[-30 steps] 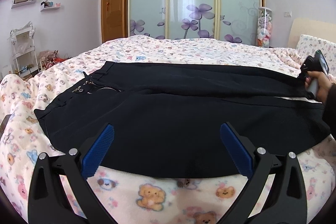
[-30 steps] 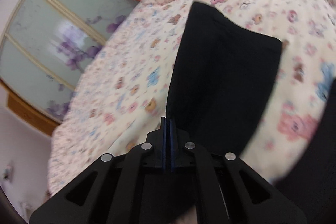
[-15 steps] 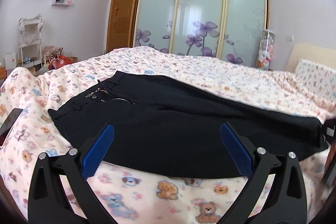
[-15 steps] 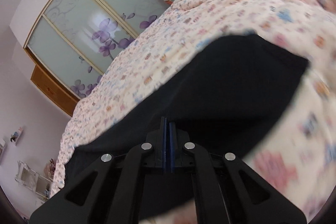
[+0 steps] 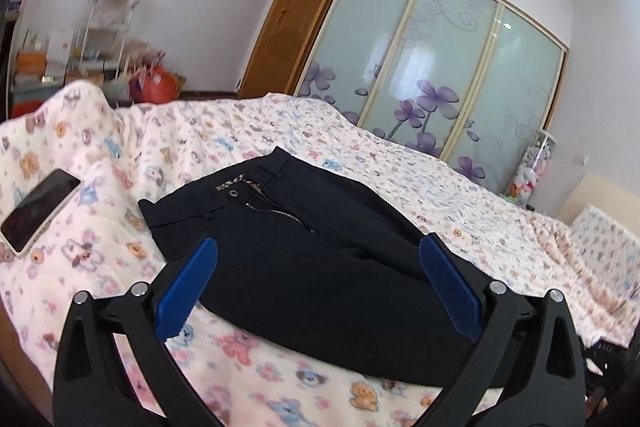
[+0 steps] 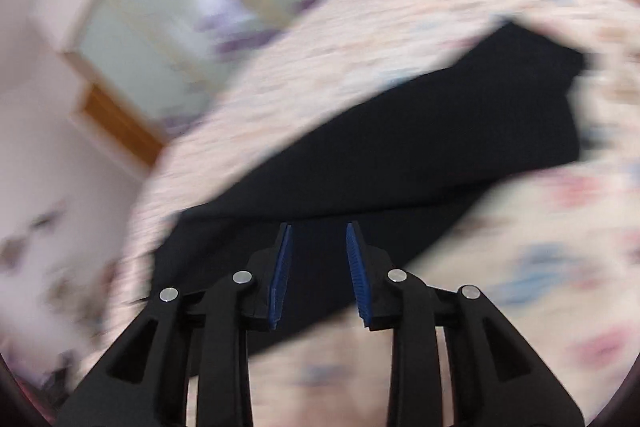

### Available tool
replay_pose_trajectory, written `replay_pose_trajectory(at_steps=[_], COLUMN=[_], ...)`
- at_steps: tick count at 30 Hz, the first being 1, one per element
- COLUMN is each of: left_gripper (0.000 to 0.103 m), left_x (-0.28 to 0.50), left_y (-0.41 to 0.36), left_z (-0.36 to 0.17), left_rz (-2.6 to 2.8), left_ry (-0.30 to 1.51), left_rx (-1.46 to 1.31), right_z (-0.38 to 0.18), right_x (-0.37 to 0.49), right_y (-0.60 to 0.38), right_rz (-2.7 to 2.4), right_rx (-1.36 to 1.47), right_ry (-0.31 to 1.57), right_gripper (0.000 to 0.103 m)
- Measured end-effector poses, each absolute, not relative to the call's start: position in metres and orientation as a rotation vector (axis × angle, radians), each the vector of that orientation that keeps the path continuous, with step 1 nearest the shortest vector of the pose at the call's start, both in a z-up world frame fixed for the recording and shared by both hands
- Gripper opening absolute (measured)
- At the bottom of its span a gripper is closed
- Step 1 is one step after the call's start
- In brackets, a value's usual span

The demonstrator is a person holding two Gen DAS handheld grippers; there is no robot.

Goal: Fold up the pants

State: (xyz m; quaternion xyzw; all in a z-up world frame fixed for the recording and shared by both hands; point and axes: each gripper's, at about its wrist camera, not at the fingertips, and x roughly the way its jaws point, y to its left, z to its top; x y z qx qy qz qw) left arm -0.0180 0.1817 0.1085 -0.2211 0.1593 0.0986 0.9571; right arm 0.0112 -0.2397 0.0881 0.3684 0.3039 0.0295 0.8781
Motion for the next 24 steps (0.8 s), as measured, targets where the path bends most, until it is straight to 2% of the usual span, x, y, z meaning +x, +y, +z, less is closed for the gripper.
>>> replay_pose_trajectory(at_steps=[6, 14, 20, 24], left_gripper=[0.101, 0.101, 0.101, 0.101], left_x=[0.008, 0.020, 0.025, 0.029], left_y=[0.198, 0.207, 0.215, 0.213], left_z=[0.098, 0.090, 0.087, 0.085], left_rz=[0.196, 0.232, 0.276, 0.288], left_ry=[0.365, 0.401, 0.408, 0.419], left_rx=[-0.517, -0.469, -0.455, -0.443], right_z=[0.074, 0.028, -0.008, -0.005], right_x=[0.143, 0.293, 0.302, 0.294], right_y=[-0.131, -0.040, -0.037, -0.037], right_rz=[0.487, 0.368, 0.170, 0.146], right_rx=[1.173, 1.316, 1.349, 1.320], right_ry=[0.730, 0.899, 0.935, 0.897], right_gripper=[0.030, 0.030, 0.030, 0.030])
